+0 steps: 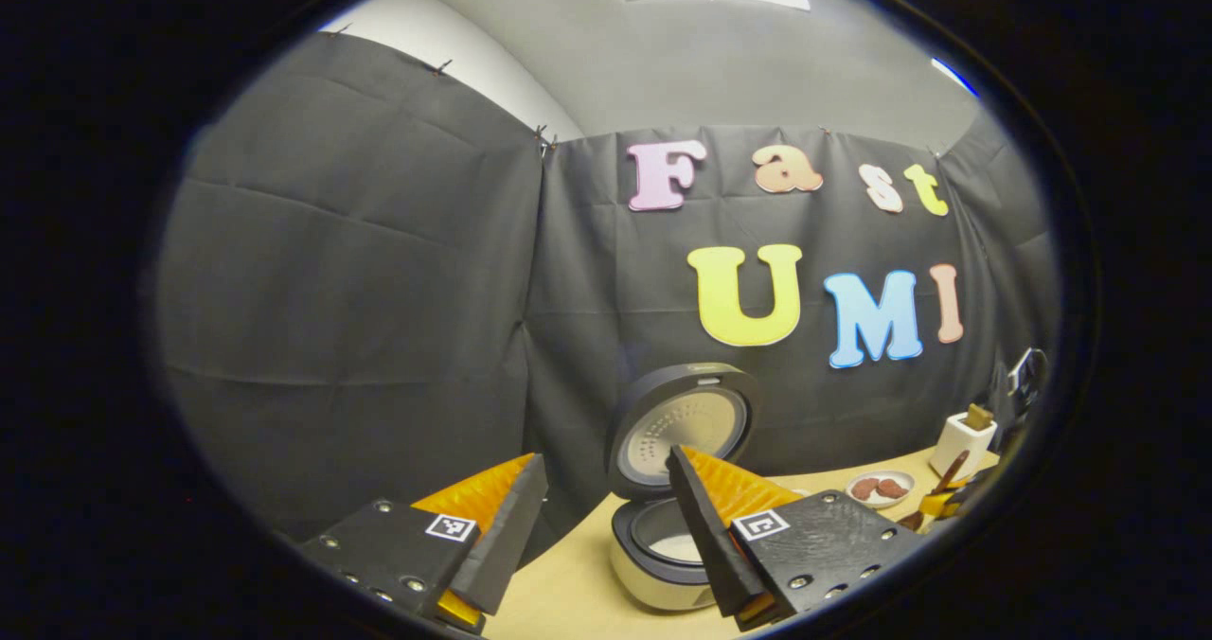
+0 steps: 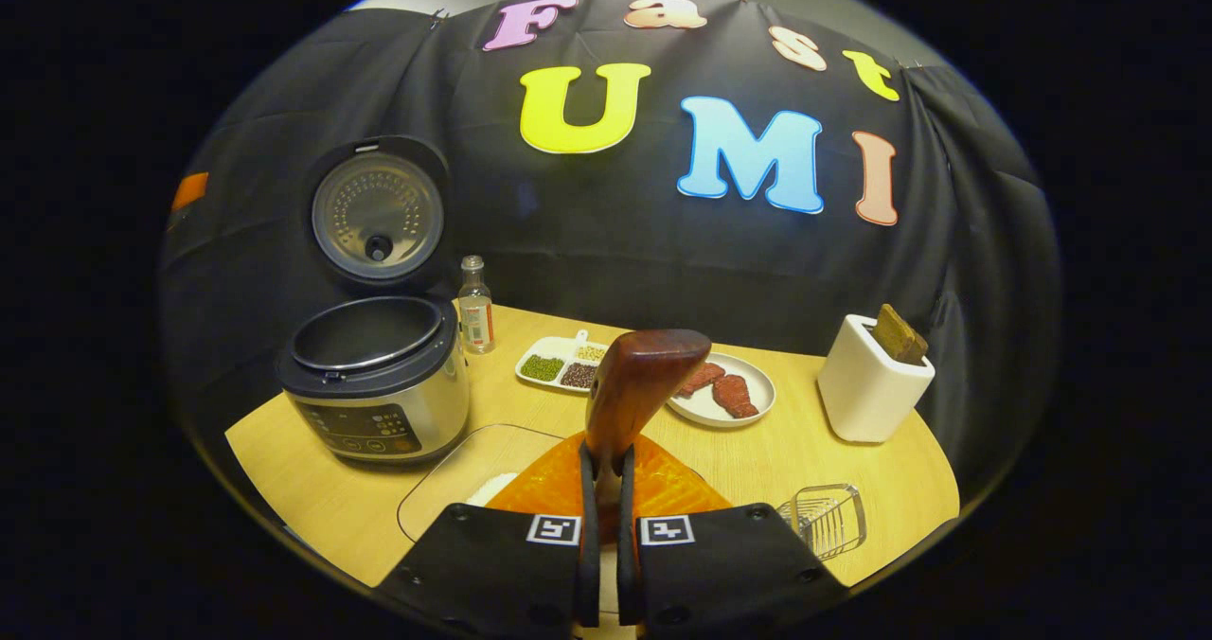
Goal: Close the left gripper, press the button to open the rice cooker; take a wooden spoon from the chopstick holder with the right hand, scoop a spoonful of rice and pour it into the rice cooker, then put the wooden spoon back into the chopstick holder.
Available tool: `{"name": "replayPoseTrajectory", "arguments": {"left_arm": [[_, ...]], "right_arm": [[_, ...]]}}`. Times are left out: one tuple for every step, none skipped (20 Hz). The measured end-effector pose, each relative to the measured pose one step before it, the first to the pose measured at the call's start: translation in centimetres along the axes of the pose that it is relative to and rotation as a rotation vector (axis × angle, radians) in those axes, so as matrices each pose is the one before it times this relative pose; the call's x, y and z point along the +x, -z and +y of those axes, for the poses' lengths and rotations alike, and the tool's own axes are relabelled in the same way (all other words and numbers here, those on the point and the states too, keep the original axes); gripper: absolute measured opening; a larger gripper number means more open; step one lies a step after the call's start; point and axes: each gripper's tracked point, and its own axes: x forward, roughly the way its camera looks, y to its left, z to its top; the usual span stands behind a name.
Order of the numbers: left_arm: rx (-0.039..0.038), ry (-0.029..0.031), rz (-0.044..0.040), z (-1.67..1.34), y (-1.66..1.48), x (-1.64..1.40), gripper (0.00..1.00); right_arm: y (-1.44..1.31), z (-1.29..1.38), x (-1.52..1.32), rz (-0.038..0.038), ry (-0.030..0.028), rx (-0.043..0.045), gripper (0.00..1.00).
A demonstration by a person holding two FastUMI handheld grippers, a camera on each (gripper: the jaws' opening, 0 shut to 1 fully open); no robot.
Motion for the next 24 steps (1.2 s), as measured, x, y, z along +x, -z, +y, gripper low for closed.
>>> {"name": "replayPoseTrajectory", "arguments": {"left_arm": [[0.00067, -0.00158, 0.00173, 0.251, 0.208, 0.086, 0.82], [0.00199, -0.00171, 0.00131, 0.063, 0.084, 0.1, 0.82], [0.00177, -0.00155, 0.00078, 0.135, 0.156, 0.035, 0.82], [0.00107, 0.00008, 0.0022, 0.075, 0.077, 0.008, 0.82], [0.0008, -0.00045, 0.00123, 0.09, 0.082, -0.033, 0.82], [0.00121, -0.00008, 0.00114, 0.003, 0.115, -0.07, 0.82], [0.00076, -0.00012, 0.00279, 0.168, 0.259, 0.077, 0.82], [-0.00036, 0.00018, 0.00194, 0.106, -0.016, 0.006, 0.82], [-0.00094, 0.00037, 0.00022, -0.068, 0.002, -0.033, 0.82], [-0.00071, -0.00023, -0.00086, 0.063, 0.059, -0.01, 0.82], [-0.0007, 0.00045, 0.00134, 0.001, 0.037, 0.006, 0.82], [-0.00051, -0.00091, 0.00156, 0.029, -0.043, 0.048, 0.82], [-0.00045, 0.00054, 0.00172, 0.065, 0.169, -0.164, 0.82], [0.0, 0.00067, 0.00269, -0.013, 0.048, -0.125, 0.82], [-0.00047, 0.00031, 0.00188, -0.036, 0.144, -0.145, 0.82], [-0.00119, 0.00067, -0.00049, -0.035, -0.107, -0.049, 0.82], [-0.00173, 0.00052, -0.00196, -0.067, -0.177, -0.063, 0.82], [-0.00216, 0.00137, -0.00283, -0.013, -0.236, -0.001, 0.82], [-0.00258, 0.00053, -0.00287, -0.13, -0.013, -0.007, 0.82], [-0.00225, 0.00146, -0.00389, -0.105, -0.158, -0.133, 0.82], [-0.00084, 0.00215, -0.00265, -0.211, -0.097, -0.084, 0.82], [0.00058, 0.00062, -0.00076, -0.132, 0.023, -0.154, 0.82], [0.00096, 0.0016, -0.00264, 0.013, -0.084, -0.094, 0.82], [-0.00055, 0.00232, -0.00292, -0.144, -0.155, -0.296, 0.82]], "right_arm": [[0.314, 0.371, 0.269, 0.0082, -0.00456, -0.00325, 0.09], [0.191, 0.283, 0.216, 0.00585, -0.00372, -0.00236, 0.09], [0.228, 0.268, 0.193, 0.00612, -0.00332, -0.00263, 0.09], [0.276, 0.363, 0.147, 0.00457, -0.00368, -0.00277, 0.09], [0.223, 0.309, 0.142, 0.00677, -0.00546, -0.00263, 0.09], [0.291, 0.353, 0.155, 0.00599, -0.00673, -0.0027, 0.05], [0.219, 0.34, 0.108, 0.00763, -0.0069, -0.00107, 0.08], [0.405, 0.439, 0.232, 0.01006, -0.0116, 0.00168, 0.09], [0.282, 0.528, 0.185, 0.01275, -0.01594, 0.00862, 0.09], [0.563, 0.539, 0.171, 0.02038, -0.01839, 0.01479, 0.08], [0.018, 0.268, -0.121, -0.0005, -0.00667, 0.01639, 0.09], [0.266, 0.219, 0.076, 0.00267, -0.00145, 0.01069, 0.09], [0.034, 0.159, -0.026, 0.00206, -0.00821, 0.01652, 0.08], [-0.09, 0.274, -0.162, 0.00744, -0.01526, 0.02277, 0.09], [0.112, 0.469, -0.1, 0.00642, -0.01961, 0.03128, 0.09], [0.025, 0.35, -0.058, 0.00731, -0.01859, 0.03527, 0.09], [0.003, 0.159, -0.088, 0.00864, -0.01596, 0.04083, 0.09], [0.199, -0.026, -0.116, 0.00921, -0.00869, 0.03959, 0.09], [0.008, -0.063, -0.023, 0.00849, -0.00793, 0.03848, 0.09], [0.05, -0.18, 0.07, 0.00944, -0.00801, 0.04208, 0.09], [0.125, -0.147, -0.07, 0.01085, -0.01279, 0.04609, 0.09], [0.064, 0.053, -0.164, 0.00828, -0.01361, 0.0504, 0.09], [0.072, -0.114, -0.044, 0.00817, -0.01305, 0.05407, 0.09], [0.004, -0.291, -0.03, 0.0064, -0.01102, 0.0616, 0.09]]}}
